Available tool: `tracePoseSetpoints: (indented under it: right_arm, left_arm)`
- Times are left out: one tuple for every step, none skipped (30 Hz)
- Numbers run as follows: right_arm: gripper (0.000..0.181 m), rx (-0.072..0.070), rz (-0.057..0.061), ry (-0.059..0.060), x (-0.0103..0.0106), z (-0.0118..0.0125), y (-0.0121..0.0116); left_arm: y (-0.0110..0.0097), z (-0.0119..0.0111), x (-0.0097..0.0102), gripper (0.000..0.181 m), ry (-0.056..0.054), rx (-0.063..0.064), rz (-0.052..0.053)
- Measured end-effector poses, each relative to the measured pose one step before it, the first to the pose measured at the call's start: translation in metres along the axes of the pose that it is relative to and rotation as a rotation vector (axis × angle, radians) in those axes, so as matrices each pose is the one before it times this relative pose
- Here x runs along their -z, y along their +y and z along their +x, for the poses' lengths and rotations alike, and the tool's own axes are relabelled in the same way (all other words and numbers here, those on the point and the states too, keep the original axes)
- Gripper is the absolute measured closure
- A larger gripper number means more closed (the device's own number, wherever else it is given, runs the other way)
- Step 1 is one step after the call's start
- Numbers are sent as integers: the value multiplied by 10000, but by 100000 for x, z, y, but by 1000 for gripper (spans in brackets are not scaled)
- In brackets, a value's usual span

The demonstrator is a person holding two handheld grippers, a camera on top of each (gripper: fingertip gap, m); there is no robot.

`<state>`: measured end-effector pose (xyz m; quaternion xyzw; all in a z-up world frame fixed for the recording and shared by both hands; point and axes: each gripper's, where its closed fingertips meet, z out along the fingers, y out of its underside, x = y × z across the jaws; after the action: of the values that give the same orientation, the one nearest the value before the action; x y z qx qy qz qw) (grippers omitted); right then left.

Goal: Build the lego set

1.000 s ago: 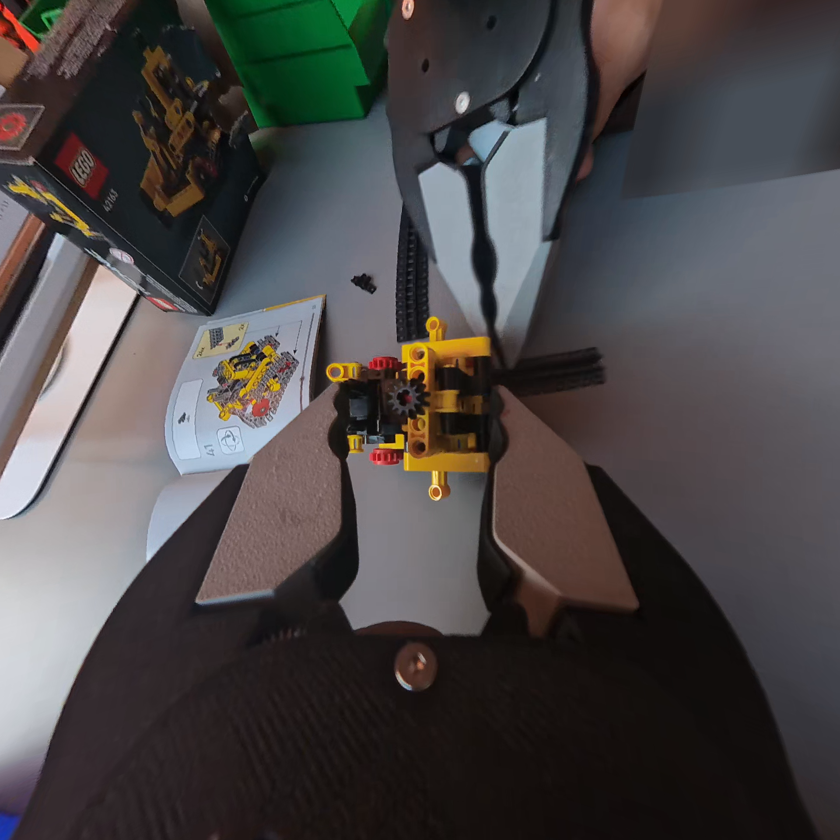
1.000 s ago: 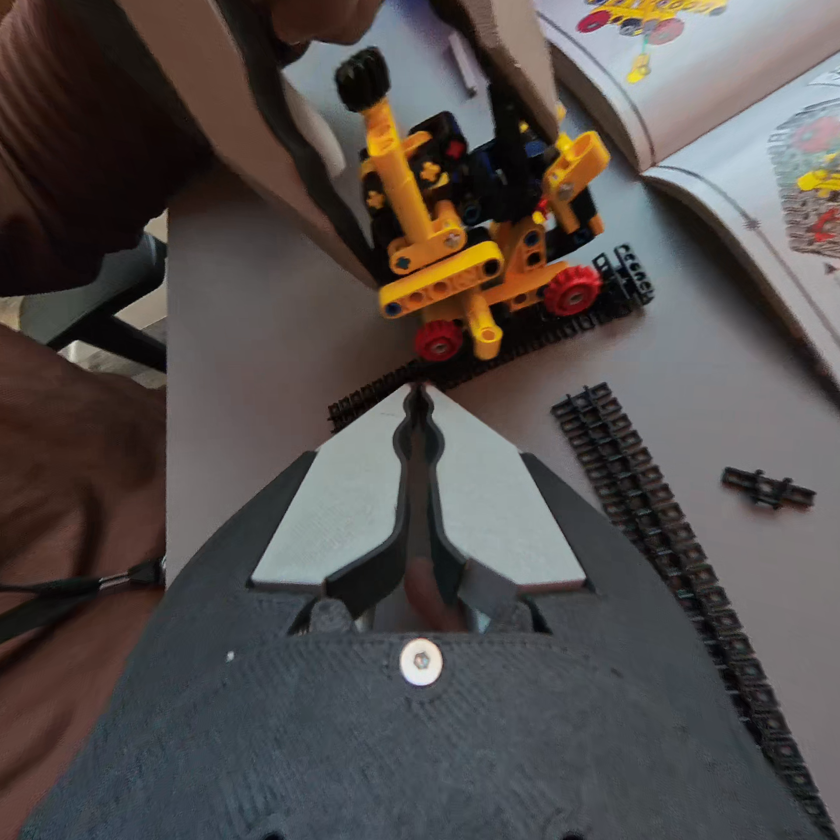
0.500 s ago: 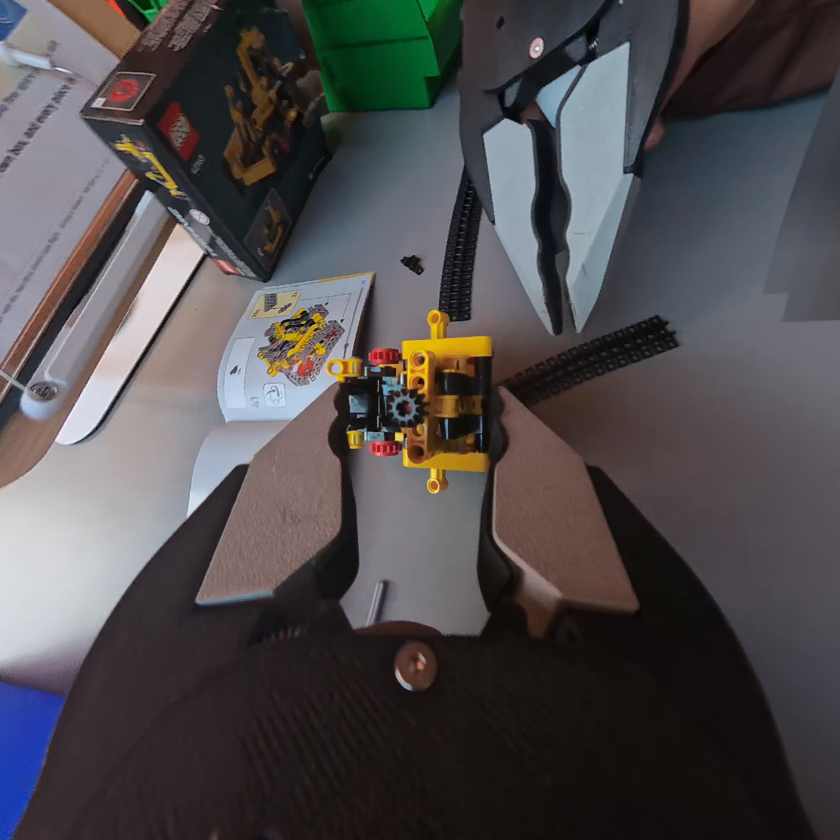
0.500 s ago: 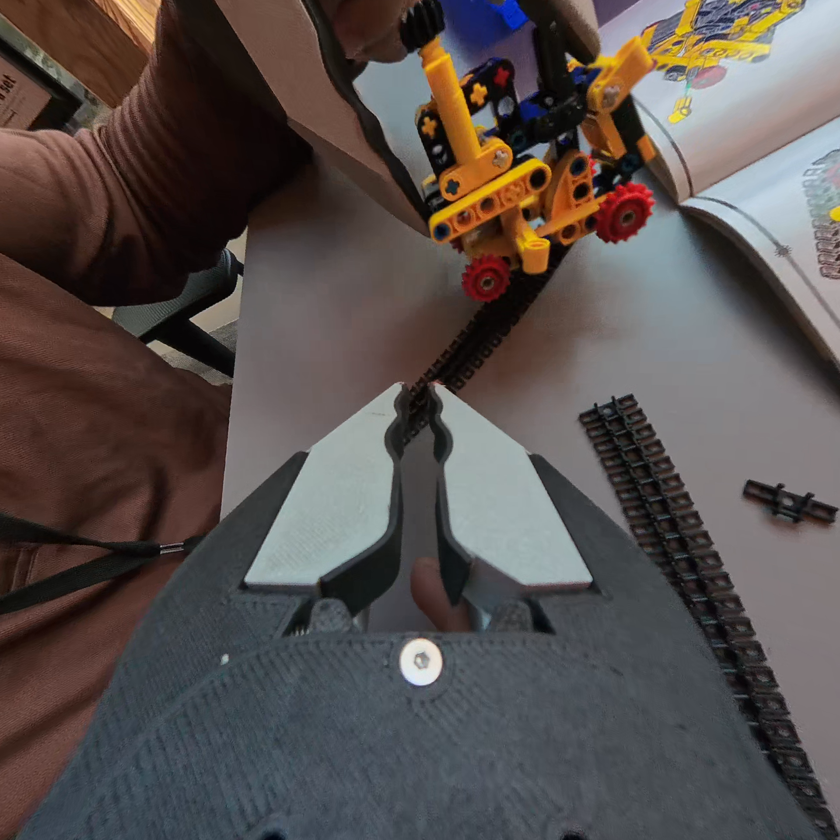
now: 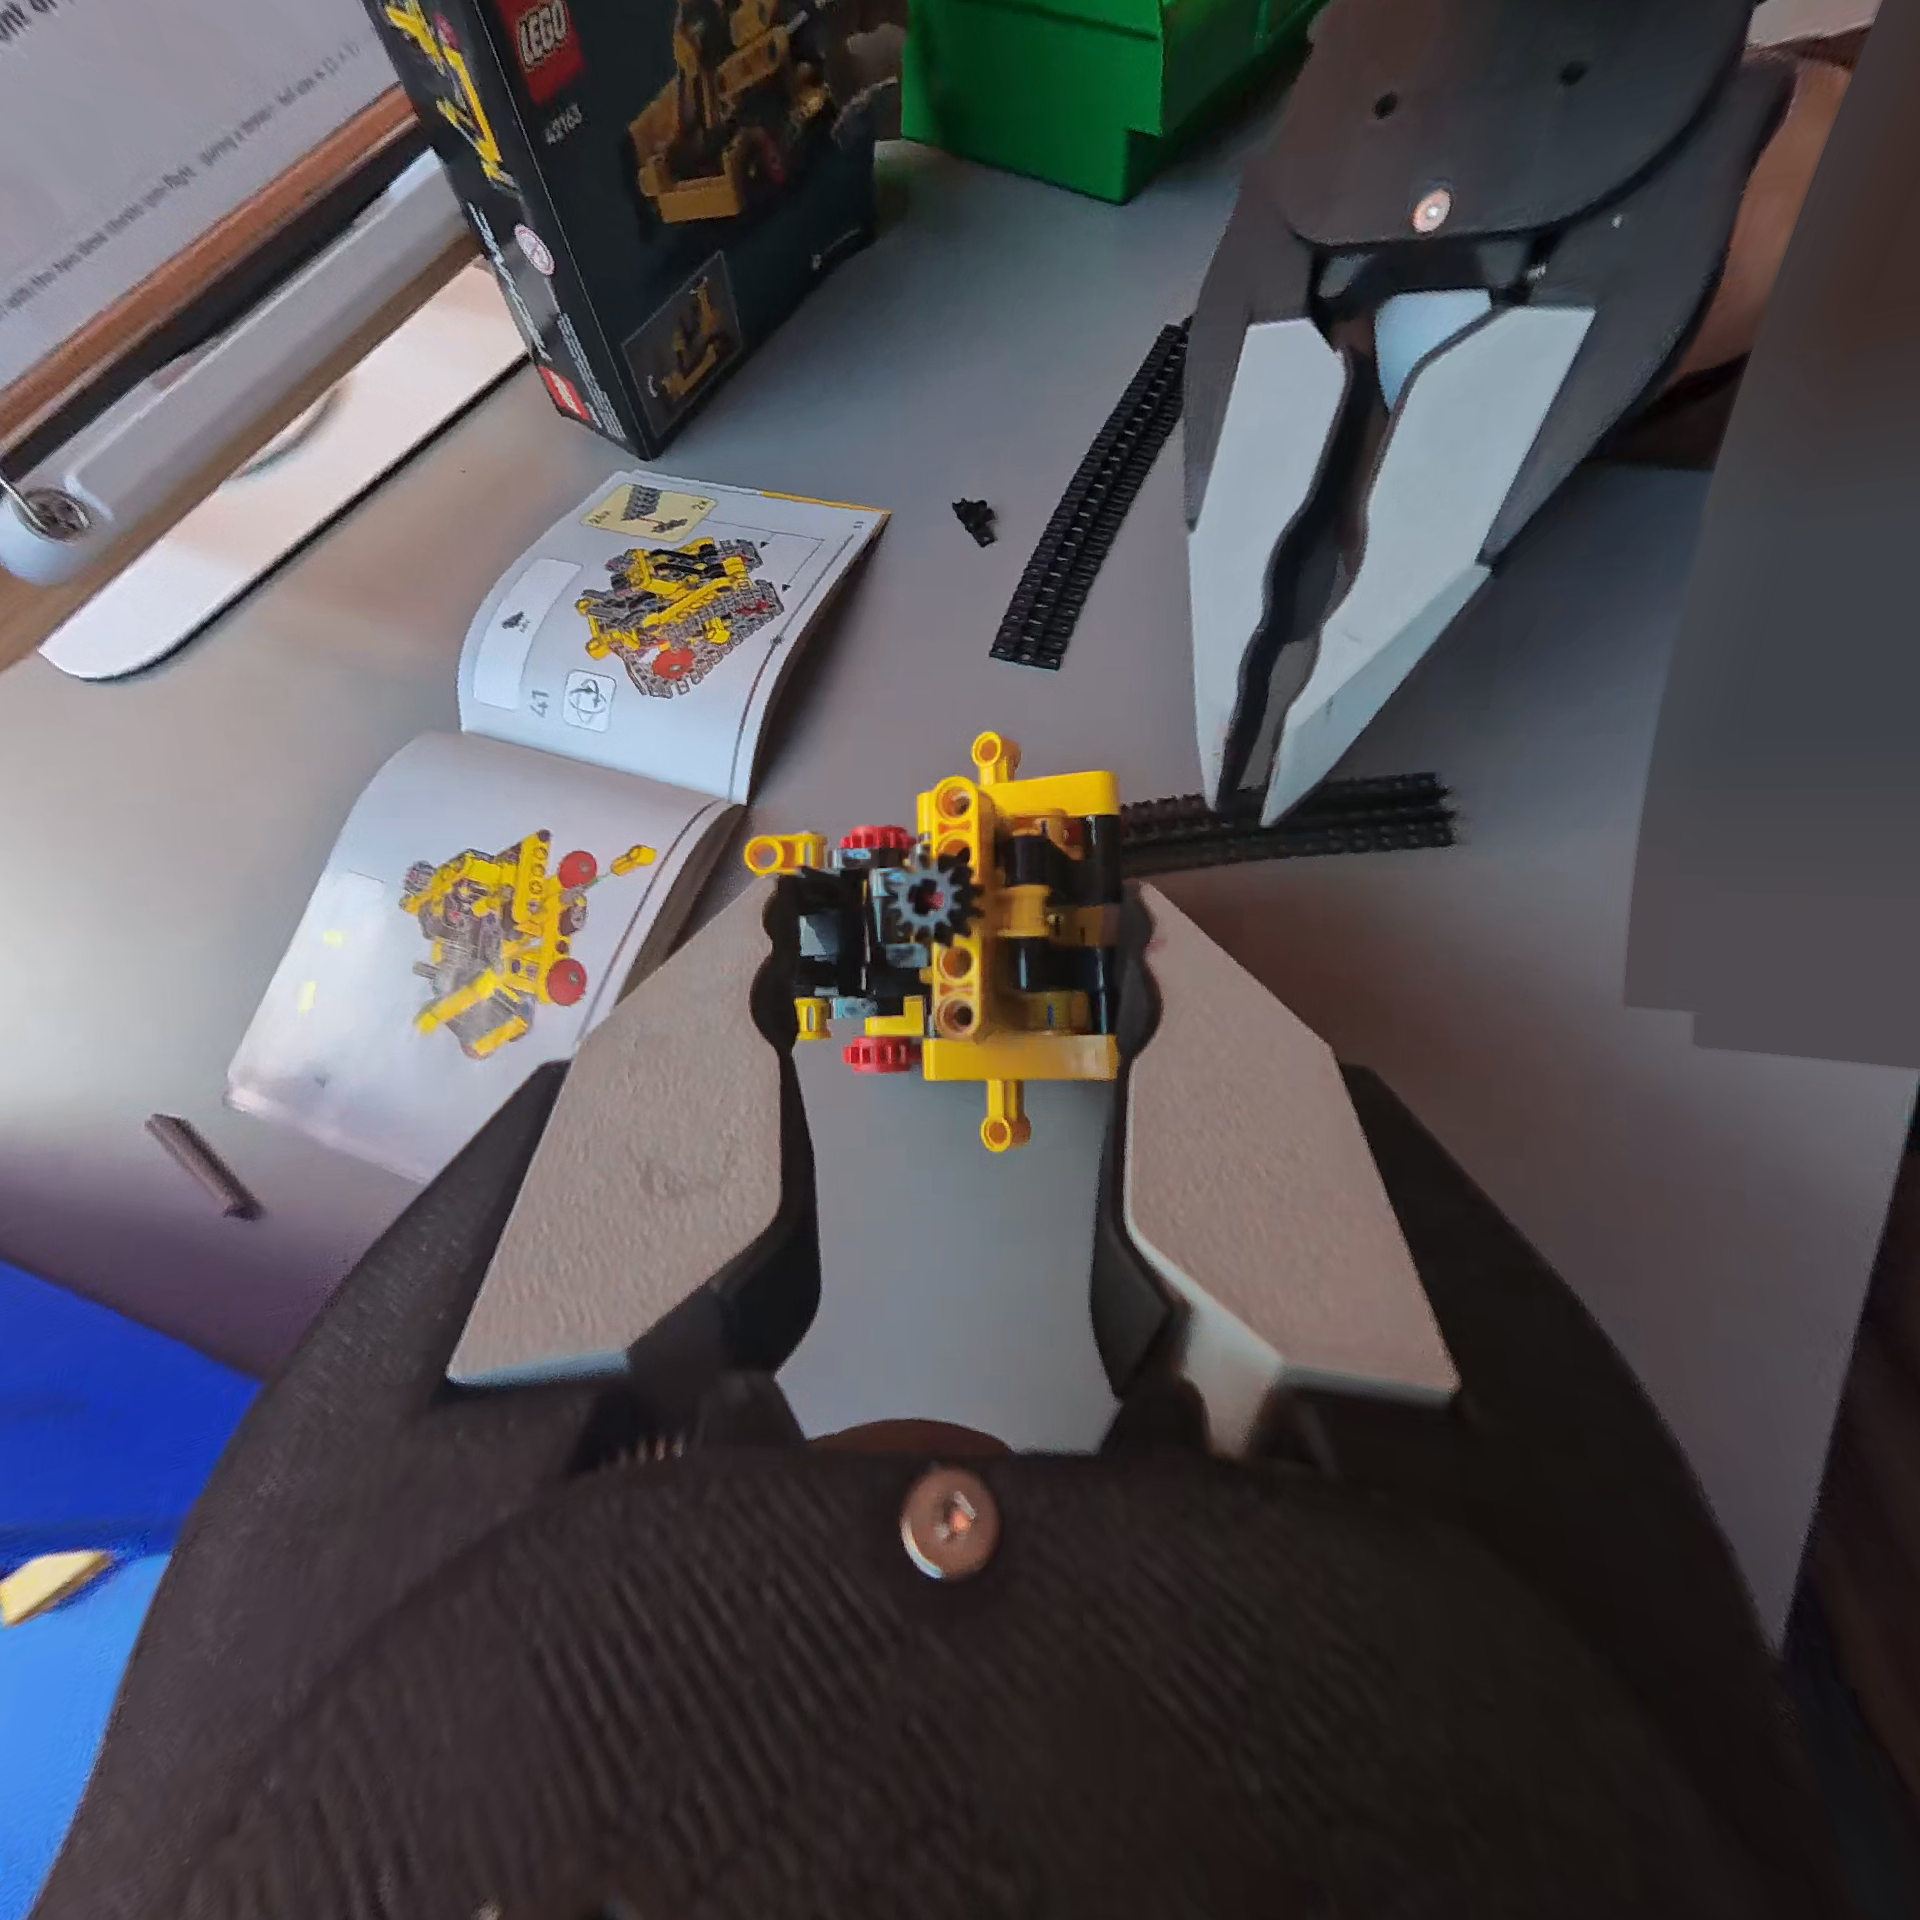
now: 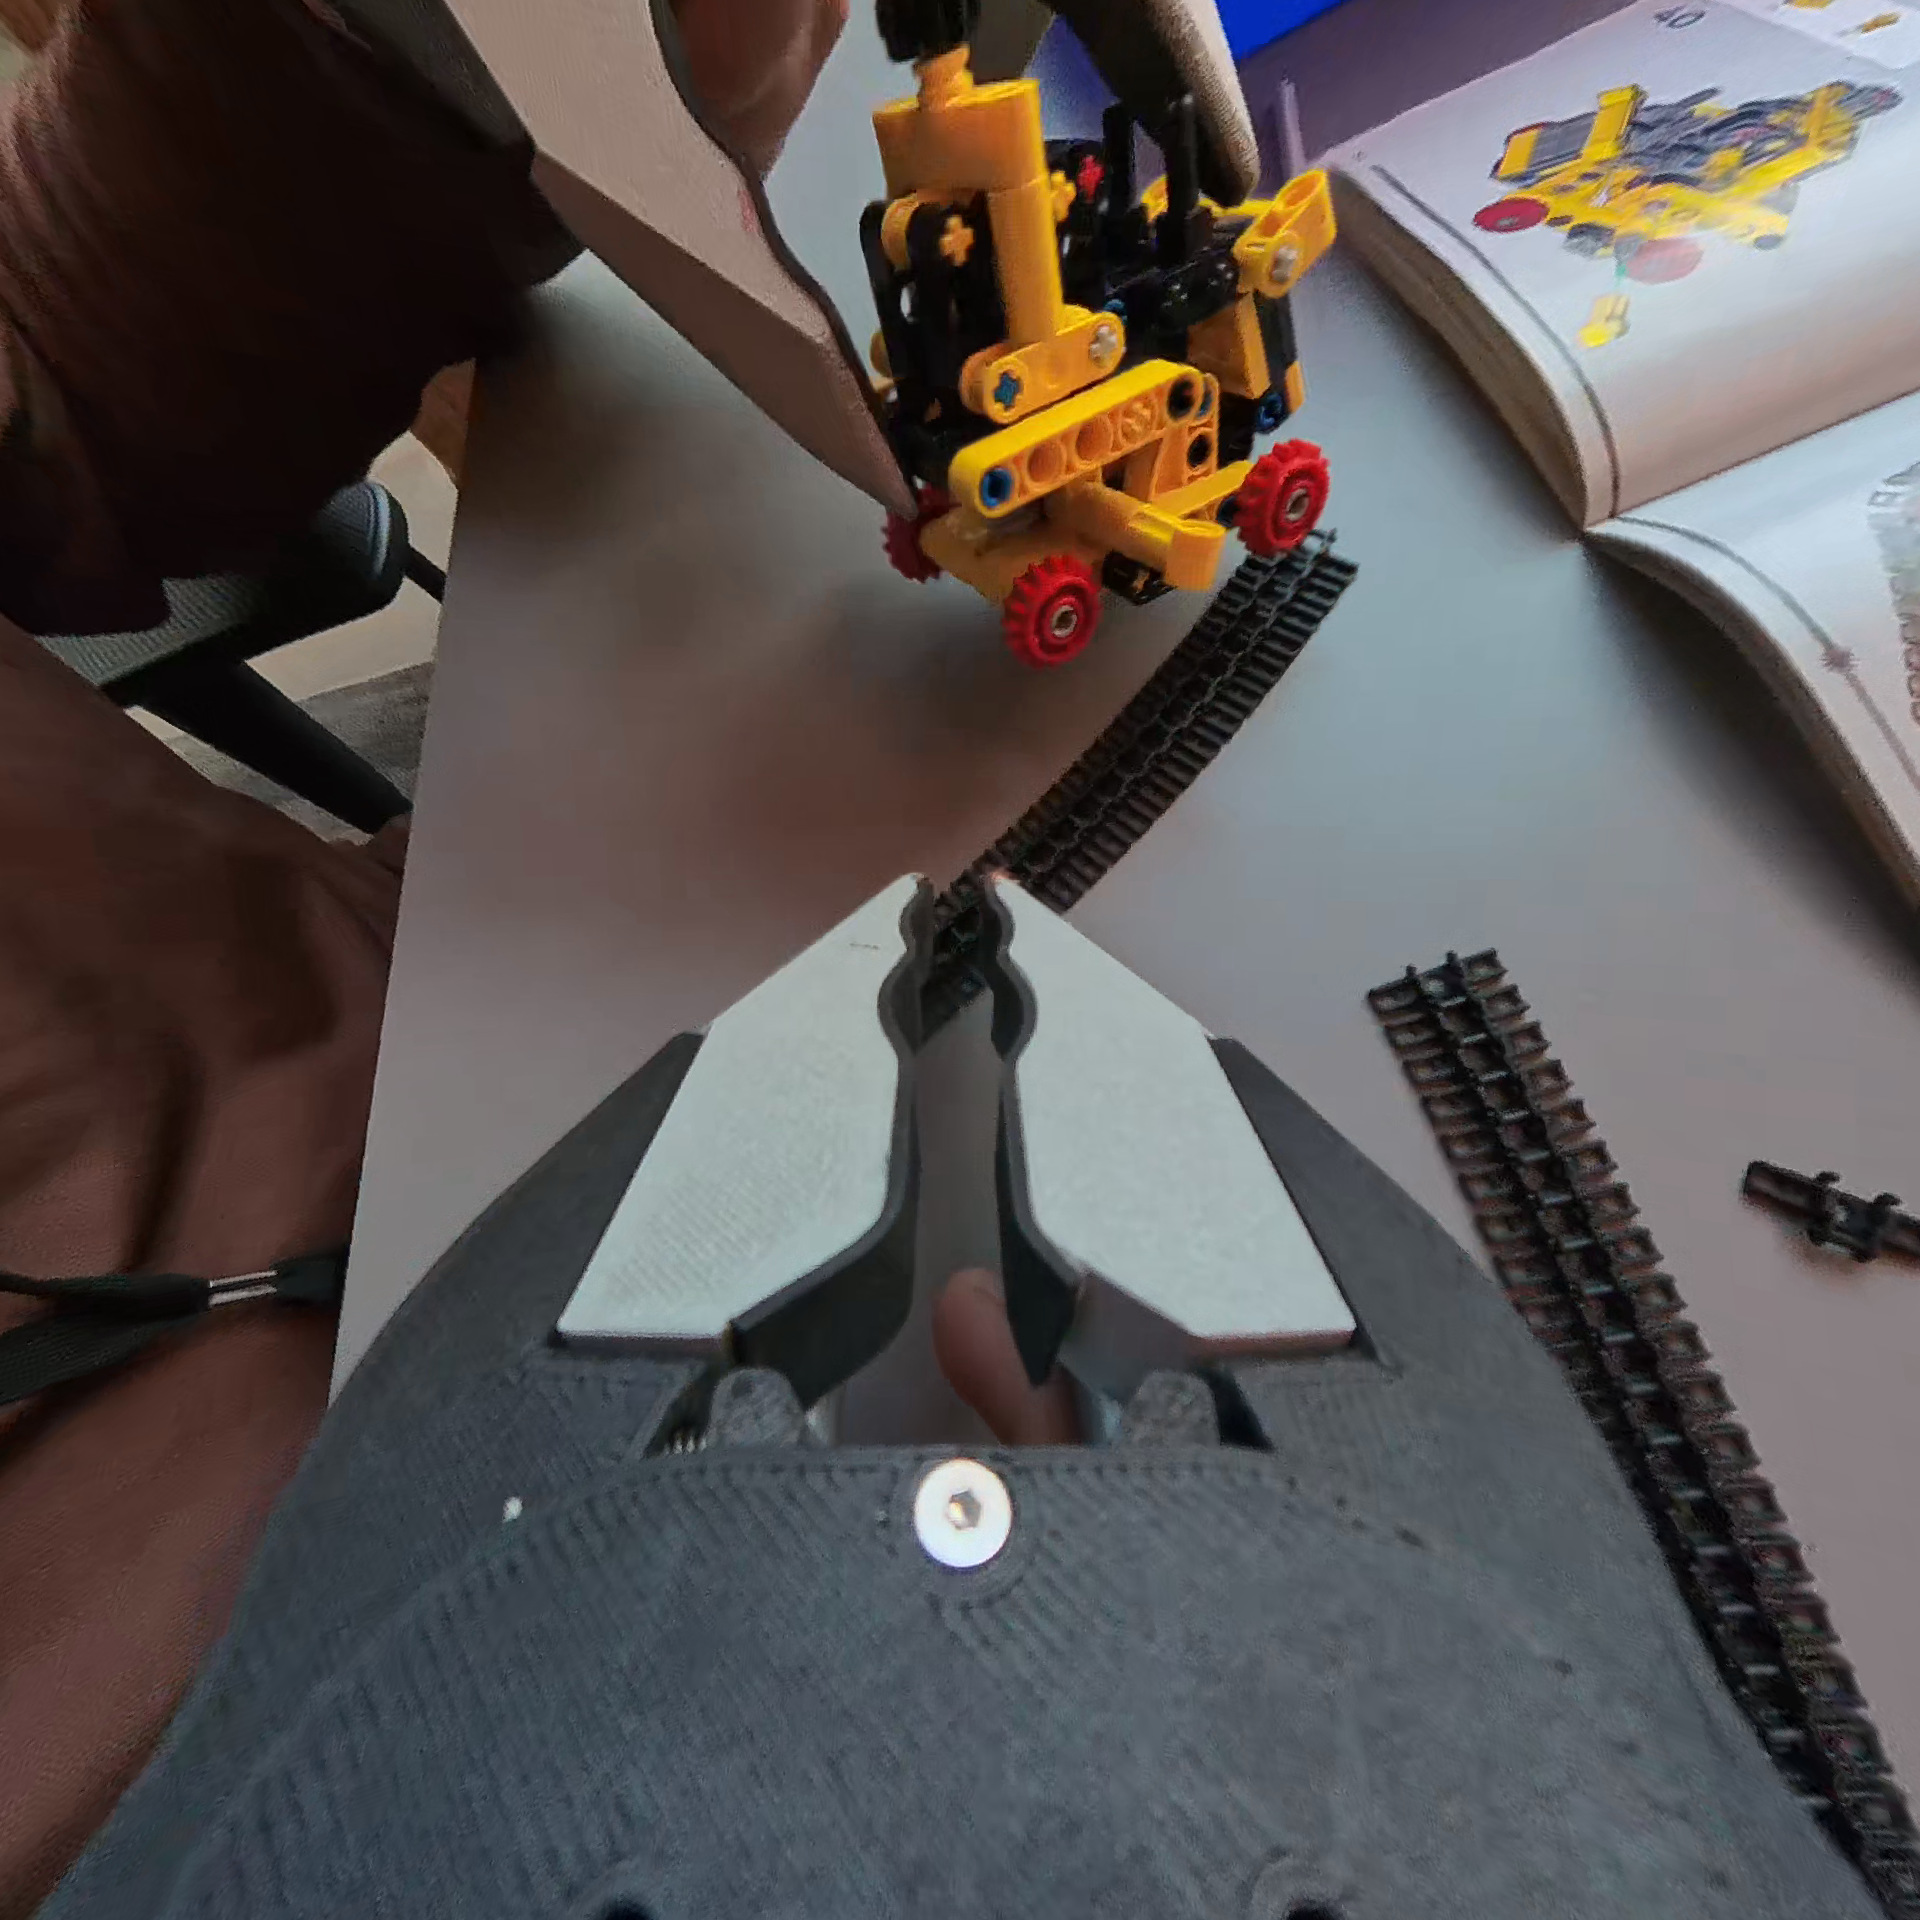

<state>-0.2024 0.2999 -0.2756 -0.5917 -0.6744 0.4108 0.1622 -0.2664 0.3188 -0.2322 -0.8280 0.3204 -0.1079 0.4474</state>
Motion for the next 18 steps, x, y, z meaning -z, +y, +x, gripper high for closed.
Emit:
tracePoseSetpoints:
  right_arm:
    - [176,60,-129,36,-114,-122,303]
    - [177,24,-26,-9,-80,-181,100]
    - [177,-6,-4,-32,-37,-195,22]
    - [177,-45,-1,-36,-48,-149,11]
    - [177,-77,11,-59,-52,-173,-14]
    - [177,-100,36,-80,-47,-183,-43]
    - [176,-149,35,-100,-59,-185,-36]
    - [175,-178,37,-170,-58,-247,-36]
    - [172,-168,88,-219,-36,-325,-141]
    - [172,-102,122,-235,2,-374,-188]
    - [172,-25,95,-166,55,-279,-163]
    - [172,17,70,-29,105,-67,-125]
    - [173,26,71,19,132,27,-118]
    - [173,-15,70,-8,151,23,-96]
    - [172,-51,46,-12,122,66,-28]
    - [172,-61,18,26,133,154,35]
    - [172,-55,-6,57,101,198,90]
    - [171,-34,-14,72,91,206,90]
  left_arm:
    - [131,198,-116,122,59,142,-23]
    - [149,45,-157,122,-58,49,-41]
    - [-8,-16,-114,122,-102,-32,36]
    - [-25,11,-66,122,-49,16,-6]
    - [-14,59,-25,122,-4,28,-52]
    - [-21,124,3,122,16,-35,-48]
    - [0,97,2,122,-22,-21,-75]
    - [-21,107,23,122,-32,-65,-72]
    - [-82,294,22,122,50,-204,-6]
    - [-131,376,-3,122,87,-324,44]
    - [-107,220,-22,122,7,-412,64]
    - [98,-73,-74,123,-72,-254,-74]
    - [164,-100,-94,123,30,-110,-106]
    - [-18,-157,-56,123,62,50,42]
    - [66,-251,-68,123,55,260,-49]
    - [13,-299,-19,123,-21,257,-35]
    - [19,-267,-4,123,-86,197,-48]
    - [3,-188,22,123,-127,171,-60]
